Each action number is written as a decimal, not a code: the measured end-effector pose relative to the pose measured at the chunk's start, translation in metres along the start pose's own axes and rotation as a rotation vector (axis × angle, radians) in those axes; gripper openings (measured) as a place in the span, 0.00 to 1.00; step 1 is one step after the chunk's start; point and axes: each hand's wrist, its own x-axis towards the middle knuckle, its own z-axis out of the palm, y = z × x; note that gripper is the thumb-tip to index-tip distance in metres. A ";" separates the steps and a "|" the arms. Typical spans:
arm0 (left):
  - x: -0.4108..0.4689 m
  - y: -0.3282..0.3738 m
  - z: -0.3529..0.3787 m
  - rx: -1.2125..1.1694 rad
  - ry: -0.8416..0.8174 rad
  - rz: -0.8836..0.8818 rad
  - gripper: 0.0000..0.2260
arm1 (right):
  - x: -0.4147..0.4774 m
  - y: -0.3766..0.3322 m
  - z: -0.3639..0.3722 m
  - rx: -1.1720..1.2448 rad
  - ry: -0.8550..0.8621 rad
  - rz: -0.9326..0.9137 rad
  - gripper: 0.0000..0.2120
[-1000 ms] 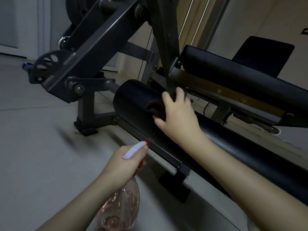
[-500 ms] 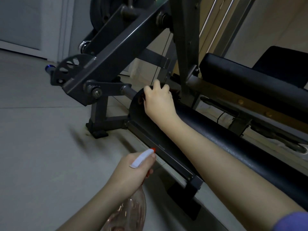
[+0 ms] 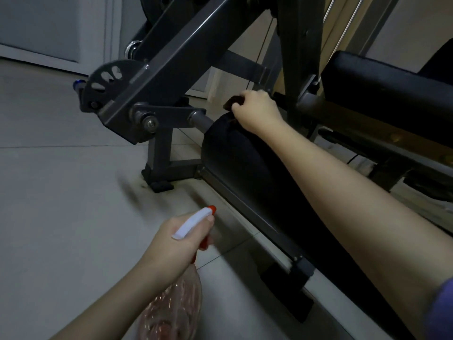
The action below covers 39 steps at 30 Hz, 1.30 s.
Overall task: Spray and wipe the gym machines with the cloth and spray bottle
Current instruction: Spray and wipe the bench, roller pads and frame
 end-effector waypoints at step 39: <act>-0.065 0.163 0.070 -0.281 0.121 -0.254 0.22 | -0.087 0.035 -0.065 -0.082 -0.249 -0.252 0.15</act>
